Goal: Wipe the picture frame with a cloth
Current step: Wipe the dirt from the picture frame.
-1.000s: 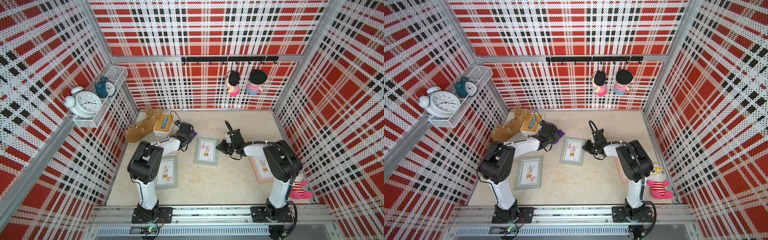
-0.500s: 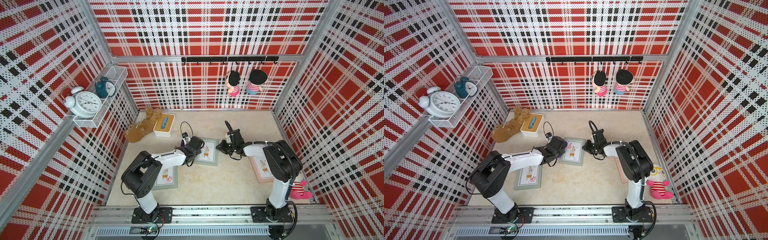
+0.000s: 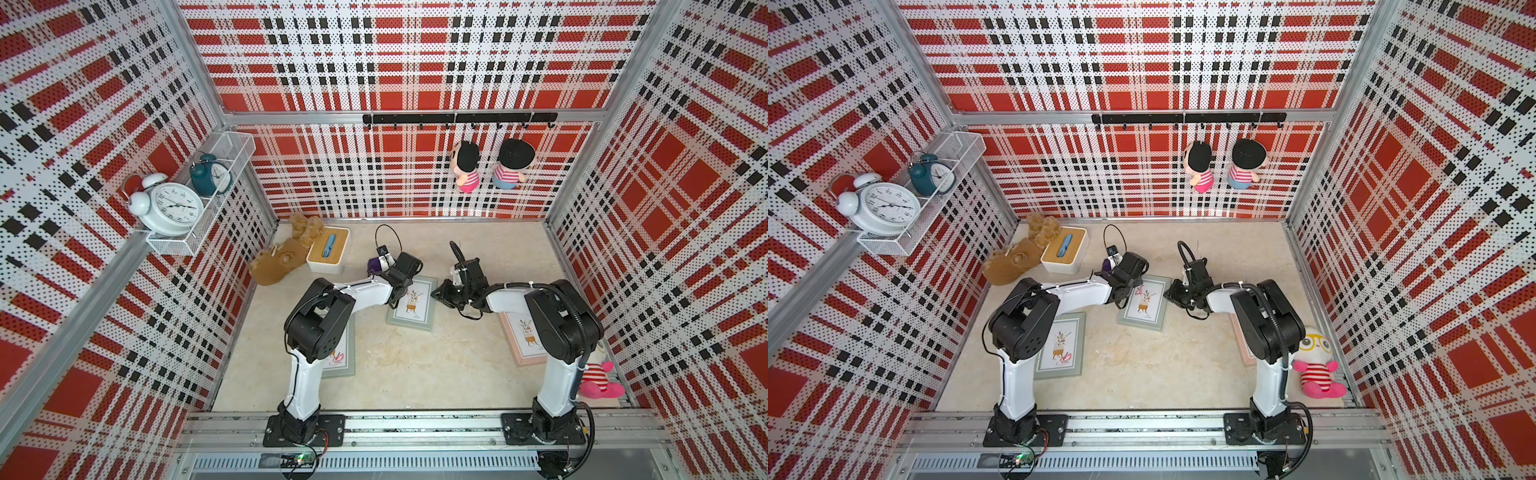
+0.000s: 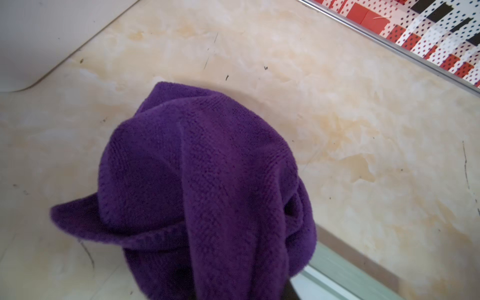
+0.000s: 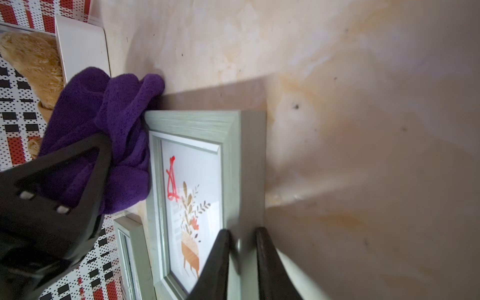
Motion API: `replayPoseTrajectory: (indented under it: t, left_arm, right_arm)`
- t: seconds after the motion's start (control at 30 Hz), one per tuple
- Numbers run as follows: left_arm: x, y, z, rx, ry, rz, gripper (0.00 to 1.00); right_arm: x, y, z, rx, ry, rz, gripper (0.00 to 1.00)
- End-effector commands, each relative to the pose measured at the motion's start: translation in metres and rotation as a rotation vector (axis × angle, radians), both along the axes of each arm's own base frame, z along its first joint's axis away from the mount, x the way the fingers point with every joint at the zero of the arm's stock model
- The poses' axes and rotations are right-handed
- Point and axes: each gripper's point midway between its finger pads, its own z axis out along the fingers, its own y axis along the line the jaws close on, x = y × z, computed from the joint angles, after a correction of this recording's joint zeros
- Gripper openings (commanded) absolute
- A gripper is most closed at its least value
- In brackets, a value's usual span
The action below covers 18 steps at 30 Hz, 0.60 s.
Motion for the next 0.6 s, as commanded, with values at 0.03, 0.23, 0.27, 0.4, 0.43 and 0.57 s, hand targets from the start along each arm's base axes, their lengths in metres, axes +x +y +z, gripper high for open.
replayPoseTrajectory:
  t: [0.03, 0.23, 0.27, 0.4, 0.43, 0.57]
  left_arm:
    - [-0.041, -0.016, -0.035, 0.012, 0.141, -0.114, 0.00]
    - [-0.127, -0.005, -0.057, 0.065, 0.265, -0.151, 0.00]
    - [-0.142, -0.003, -0.057, 0.096, 0.274, -0.152, 0.00]
    - [-0.170, -0.001, -0.062, 0.166, 0.301, -0.161, 0.00]
    - [-0.170, 0.000, -0.063, 0.173, 0.300, -0.160, 0.00]
    - [-0.138, -0.004, -0.058, 0.183, 0.268, -0.151, 0.00]
  right_arm:
    - [-0.030, -0.011, -0.050, -0.089, 0.153, -0.009, 0.20]
    - [-0.029, -0.011, -0.052, -0.090, 0.158, -0.019, 0.21]
    - [-0.029, -0.011, -0.053, -0.090, 0.159, -0.021, 0.20]
    - [-0.029, -0.012, -0.055, -0.092, 0.164, -0.030, 0.21]
    - [-0.029, -0.011, -0.055, -0.092, 0.166, -0.029, 0.20]
    - [-0.028, -0.012, -0.056, -0.096, 0.167, -0.033, 0.21]
